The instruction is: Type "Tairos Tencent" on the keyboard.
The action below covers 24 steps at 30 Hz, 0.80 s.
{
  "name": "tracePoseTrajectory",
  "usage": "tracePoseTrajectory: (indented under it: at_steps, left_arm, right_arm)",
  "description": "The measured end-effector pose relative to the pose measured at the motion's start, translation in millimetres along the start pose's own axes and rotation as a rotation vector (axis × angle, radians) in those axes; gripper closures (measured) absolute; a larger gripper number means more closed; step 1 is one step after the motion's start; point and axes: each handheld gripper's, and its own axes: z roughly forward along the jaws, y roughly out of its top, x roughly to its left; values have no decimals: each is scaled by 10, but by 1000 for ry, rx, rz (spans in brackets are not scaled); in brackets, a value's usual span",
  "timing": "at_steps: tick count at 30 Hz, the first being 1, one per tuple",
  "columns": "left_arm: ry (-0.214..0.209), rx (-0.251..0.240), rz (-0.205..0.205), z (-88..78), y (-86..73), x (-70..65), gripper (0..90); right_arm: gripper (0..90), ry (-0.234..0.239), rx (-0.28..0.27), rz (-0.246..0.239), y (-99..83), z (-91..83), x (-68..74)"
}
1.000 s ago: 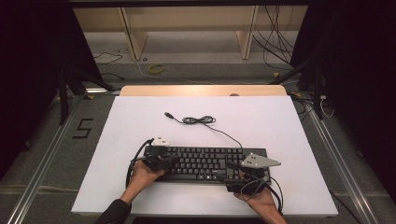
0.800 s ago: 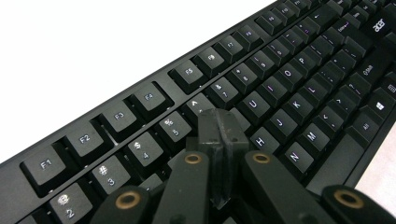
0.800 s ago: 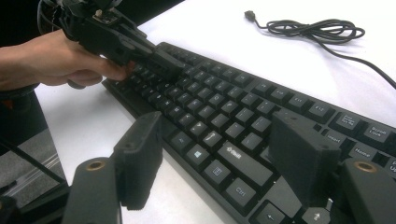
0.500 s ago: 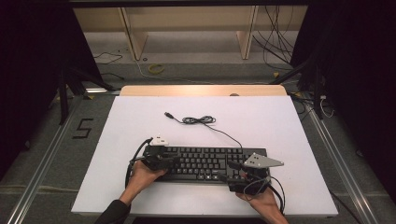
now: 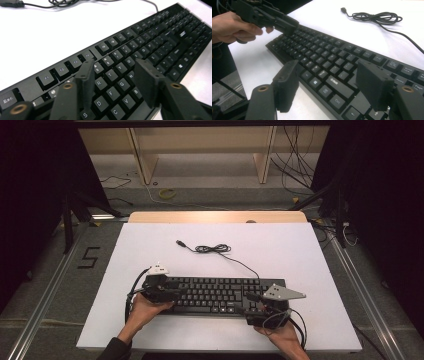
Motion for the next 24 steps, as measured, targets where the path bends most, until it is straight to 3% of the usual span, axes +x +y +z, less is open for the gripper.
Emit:
tracePoseTrajectory:
  at_steps: [15,24]
  left_arm:
    - [-84,-166,-32,-266,-147,2,330]
    - [-116,-239,-5,-412,-263,-64,276]
  right_arm:
    - [345,-21,-17,5,-49,-105,-58]
    - [329,-46,-33,6,-112,-234,-106]
